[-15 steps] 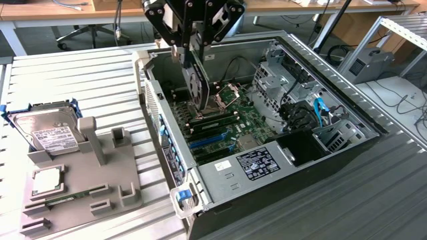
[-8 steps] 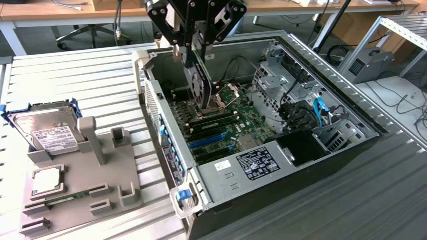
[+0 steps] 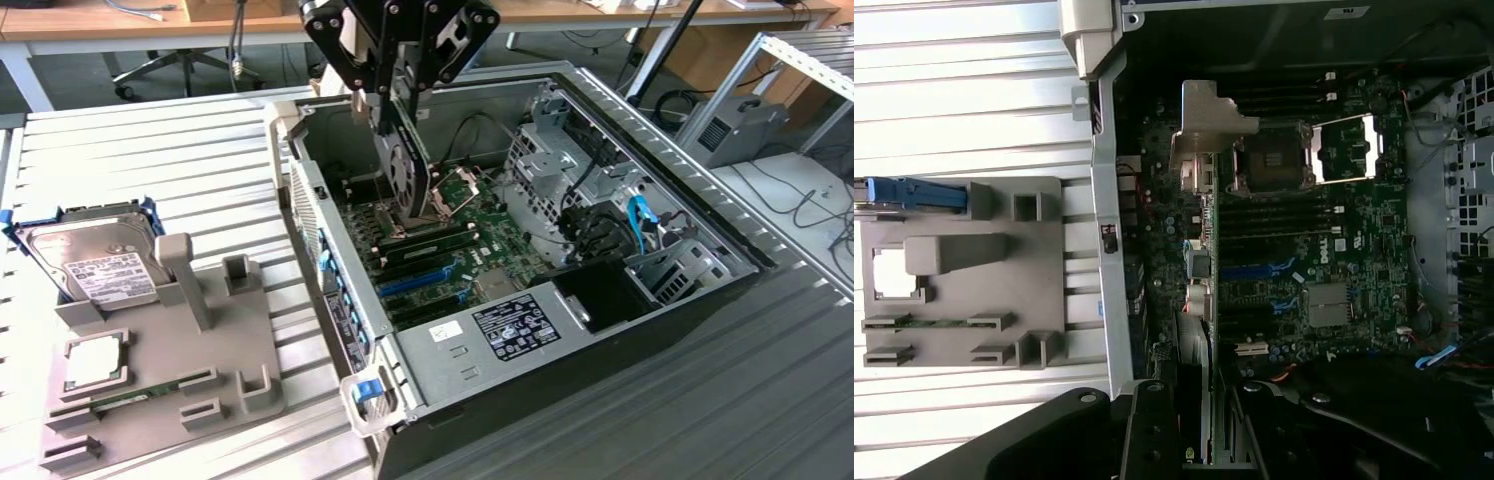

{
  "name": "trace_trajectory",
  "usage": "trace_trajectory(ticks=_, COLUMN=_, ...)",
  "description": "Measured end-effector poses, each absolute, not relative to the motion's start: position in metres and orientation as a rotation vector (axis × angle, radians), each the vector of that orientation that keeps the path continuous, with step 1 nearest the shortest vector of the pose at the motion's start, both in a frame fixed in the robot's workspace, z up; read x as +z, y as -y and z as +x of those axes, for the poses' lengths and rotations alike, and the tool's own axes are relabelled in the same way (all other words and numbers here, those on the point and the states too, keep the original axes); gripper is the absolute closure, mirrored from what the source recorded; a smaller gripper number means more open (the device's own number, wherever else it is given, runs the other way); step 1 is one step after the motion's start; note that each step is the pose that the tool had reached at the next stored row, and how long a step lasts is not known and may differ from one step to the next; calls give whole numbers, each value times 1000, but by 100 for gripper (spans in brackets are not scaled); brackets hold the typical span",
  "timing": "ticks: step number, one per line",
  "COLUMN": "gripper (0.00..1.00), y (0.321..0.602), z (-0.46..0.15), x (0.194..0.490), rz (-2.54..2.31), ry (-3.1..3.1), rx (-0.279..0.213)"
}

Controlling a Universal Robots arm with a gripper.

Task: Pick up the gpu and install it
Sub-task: 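Pick up the gpu and move the gpu toward the slot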

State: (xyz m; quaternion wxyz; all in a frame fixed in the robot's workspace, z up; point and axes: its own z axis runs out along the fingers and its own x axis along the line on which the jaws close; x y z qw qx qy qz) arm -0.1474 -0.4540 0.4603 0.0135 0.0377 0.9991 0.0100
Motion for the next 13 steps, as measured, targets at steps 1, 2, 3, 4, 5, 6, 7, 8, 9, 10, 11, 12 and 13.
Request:
trace_trajectory(ticks=1, gripper=74, y=454, z=-147, x=460, rz=118, ry=-3112, rx=31)
trace_trajectory(ticks=2, gripper=74, y=454, z=-146, x=460, rz=118, ry=-3112, rx=31)
trace_trajectory(ticks=3, gripper=74, y=454, z=-145, x=460, rz=117, ry=-3112, rx=31)
trace_trajectory(ticks=4, gripper=74, y=454, z=-145, x=460, rz=118, ry=-3112, rx=31)
trace_trajectory(ticks=5, gripper=74, y=454, z=-144, x=460, rz=117, ry=-3112, rx=31)
trace_trajectory(ticks=6, gripper=74, y=454, z=-144, x=460, rz=117, ry=-3112, rx=31)
trace_trajectory(ticks=7, gripper=74, y=454, z=-143, x=460, rz=117, ry=-3112, rx=31)
trace_trajectory(ticks=8, gripper=74, y=454, z=-142, x=460, rz=117, ry=-3112, rx=31)
trace_trajectory(ticks=9, gripper=74, y=454, z=-142, x=460, rz=117, ry=-3112, rx=31)
trace_trajectory(ticks=10, gripper=74, y=454, z=-141, x=460, rz=117, ry=-3112, rx=31)
trace_trajectory(ticks=11, gripper=74, y=454, z=-140, x=460, rz=117, ry=-3112, rx=31)
trace_trajectory(ticks=12, gripper=74, y=454, z=-140, x=460, rz=117, ry=-3112, rx=31)
trace_trajectory(ticks=13, gripper=74, y=454, z=-139, x=460, rz=117, ry=-3112, rx=31)
